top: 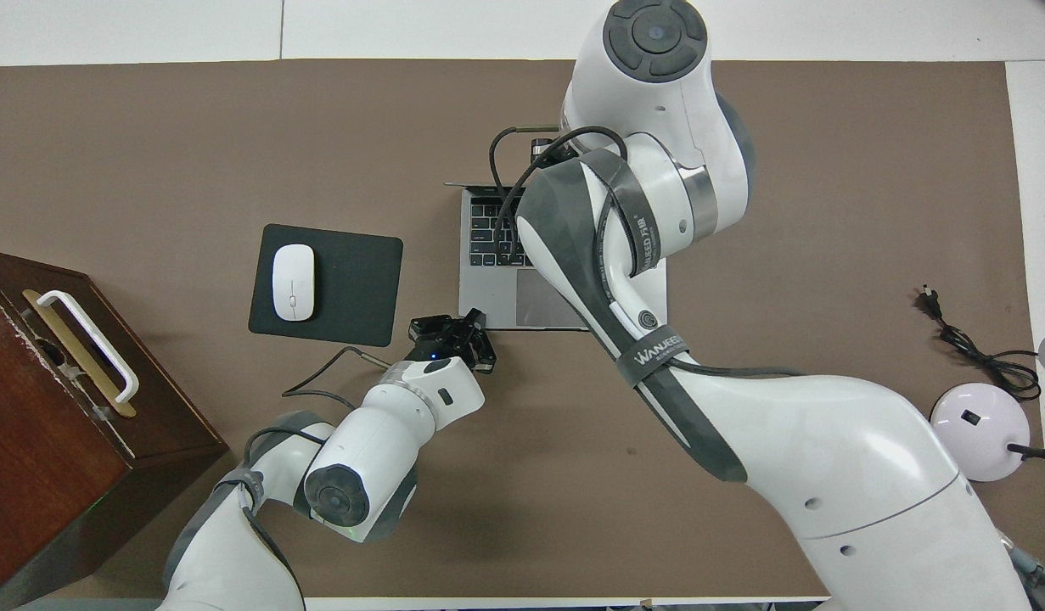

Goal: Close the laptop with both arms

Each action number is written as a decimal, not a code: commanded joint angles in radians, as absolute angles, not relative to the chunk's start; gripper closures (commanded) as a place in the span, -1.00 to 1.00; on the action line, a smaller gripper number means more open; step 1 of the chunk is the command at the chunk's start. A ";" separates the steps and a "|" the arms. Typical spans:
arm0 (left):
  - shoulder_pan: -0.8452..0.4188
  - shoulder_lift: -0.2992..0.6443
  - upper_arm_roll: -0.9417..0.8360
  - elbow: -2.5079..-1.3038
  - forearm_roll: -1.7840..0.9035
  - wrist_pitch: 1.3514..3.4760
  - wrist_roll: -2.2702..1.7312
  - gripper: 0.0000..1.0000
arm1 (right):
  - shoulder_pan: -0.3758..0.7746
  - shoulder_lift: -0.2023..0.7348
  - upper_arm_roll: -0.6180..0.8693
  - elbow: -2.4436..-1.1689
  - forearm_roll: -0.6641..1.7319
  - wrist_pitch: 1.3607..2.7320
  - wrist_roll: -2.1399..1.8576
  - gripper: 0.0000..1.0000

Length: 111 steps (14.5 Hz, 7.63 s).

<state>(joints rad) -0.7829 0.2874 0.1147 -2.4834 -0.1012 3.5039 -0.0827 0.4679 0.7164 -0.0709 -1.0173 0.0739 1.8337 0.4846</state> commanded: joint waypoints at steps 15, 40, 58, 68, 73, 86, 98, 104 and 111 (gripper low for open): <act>-0.796 0.410 0.135 -2.456 -0.109 3.502 -0.074 1.00 | 0.448 0.729 -0.067 -1.017 0.190 1.615 0.456 1.00; -0.795 0.416 0.135 -2.456 -0.109 3.502 -0.069 1.00 | 0.449 0.767 -0.067 -1.118 0.273 1.612 0.500 1.00; -0.793 0.416 0.135 -2.456 -0.109 3.502 -0.069 1.00 | 0.451 0.790 -0.067 -1.117 0.285 1.623 0.517 1.00; -0.790 0.416 0.135 -2.456 -0.109 3.502 -0.069 1.00 | 0.449 0.785 -0.067 -1.108 0.298 1.611 0.520 1.00; -0.787 0.416 0.135 -2.456 -0.109 3.502 -0.067 1.00 | 0.422 0.743 -0.067 -1.091 0.310 1.494 0.522 1.00; -0.767 0.391 0.133 -2.456 -0.109 3.499 -0.052 1.00 | 0.351 0.440 -0.161 -1.069 0.091 1.388 0.229 1.00; -0.726 0.189 0.133 -2.461 -0.109 3.209 -0.054 1.00 | 0.088 0.190 -0.063 -1.182 -0.054 1.431 -0.213 -1.00; -0.724 0.095 0.133 -2.461 -0.109 3.084 -0.057 1.00 | -0.123 0.080 0.109 -1.443 -0.091 1.547 -0.126 -1.00; -0.649 -0.057 0.144 -2.407 -0.109 2.747 -0.019 1.00 | -0.156 0.035 0.104 -1.618 -0.048 1.678 -0.089 -1.00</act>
